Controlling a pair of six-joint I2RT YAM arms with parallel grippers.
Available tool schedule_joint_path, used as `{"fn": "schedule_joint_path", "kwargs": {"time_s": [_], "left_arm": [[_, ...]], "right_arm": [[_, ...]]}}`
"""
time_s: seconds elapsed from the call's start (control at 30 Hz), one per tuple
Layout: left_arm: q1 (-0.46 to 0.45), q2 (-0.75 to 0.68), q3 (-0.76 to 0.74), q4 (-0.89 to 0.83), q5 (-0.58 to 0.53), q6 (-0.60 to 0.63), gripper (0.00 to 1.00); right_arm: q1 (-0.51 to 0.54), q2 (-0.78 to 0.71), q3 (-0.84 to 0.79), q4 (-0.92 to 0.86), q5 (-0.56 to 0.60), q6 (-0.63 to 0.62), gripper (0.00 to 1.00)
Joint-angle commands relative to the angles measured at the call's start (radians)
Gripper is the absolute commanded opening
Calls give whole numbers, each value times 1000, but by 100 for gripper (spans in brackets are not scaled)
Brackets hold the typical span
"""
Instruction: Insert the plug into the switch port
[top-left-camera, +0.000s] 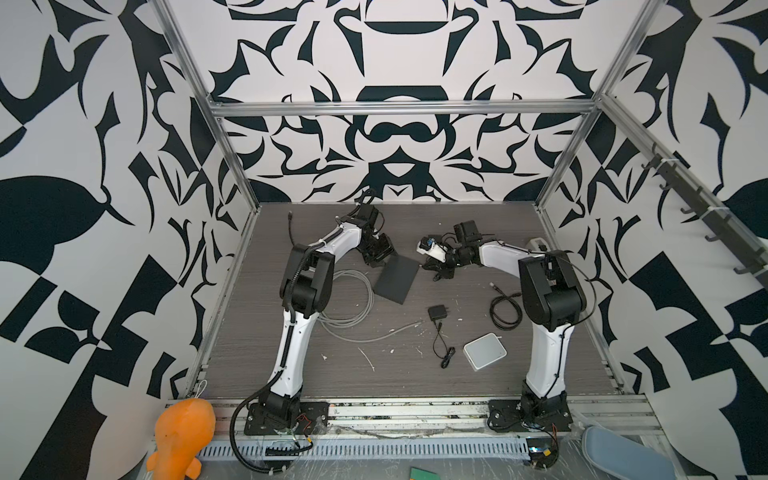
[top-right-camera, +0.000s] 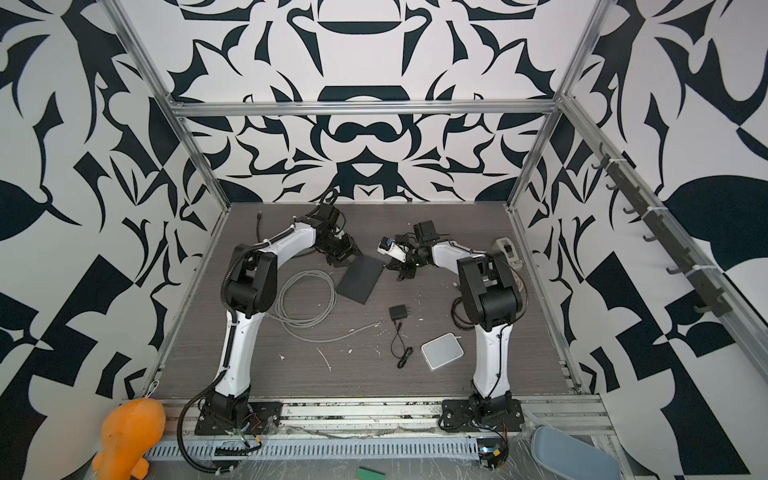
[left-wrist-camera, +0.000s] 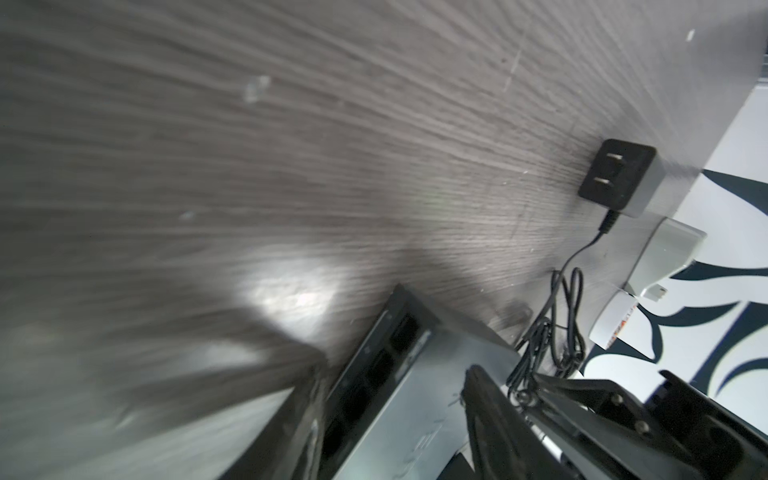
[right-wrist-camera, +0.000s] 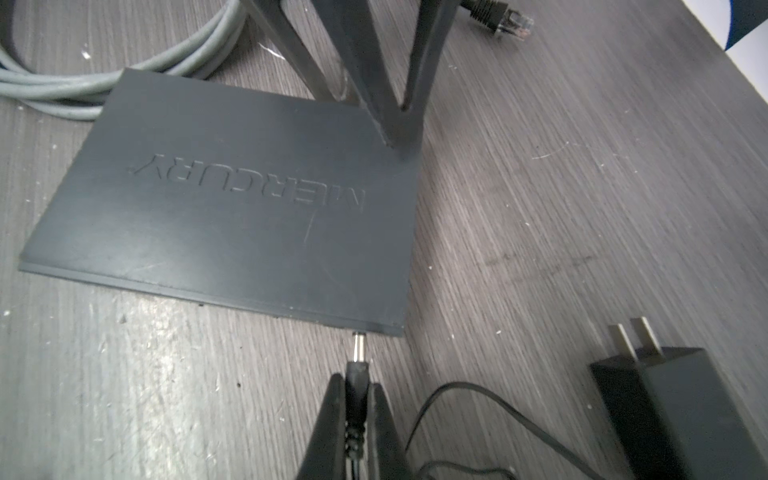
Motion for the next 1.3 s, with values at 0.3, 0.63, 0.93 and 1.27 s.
{"fn": "schedule_joint_path", "kwargs": {"time_s": [0.3, 0.63, 0.93, 1.27], "left_arm": [[-64, -132, 29, -182, -270, 217, 73], [-68, -81, 67, -212, -281, 190, 73], [-61, -69, 86, -216, -297, 144, 73], [-51, -73, 66, -187, -294, 159, 73]], "right_arm": [[-7, -85, -103, 73, -14, 16, 7], [-17, -80, -189, 272, 3, 36, 7], [56, -175, -154, 156, 106, 167, 7], [140, -339, -366, 436, 165, 729, 9]]}}
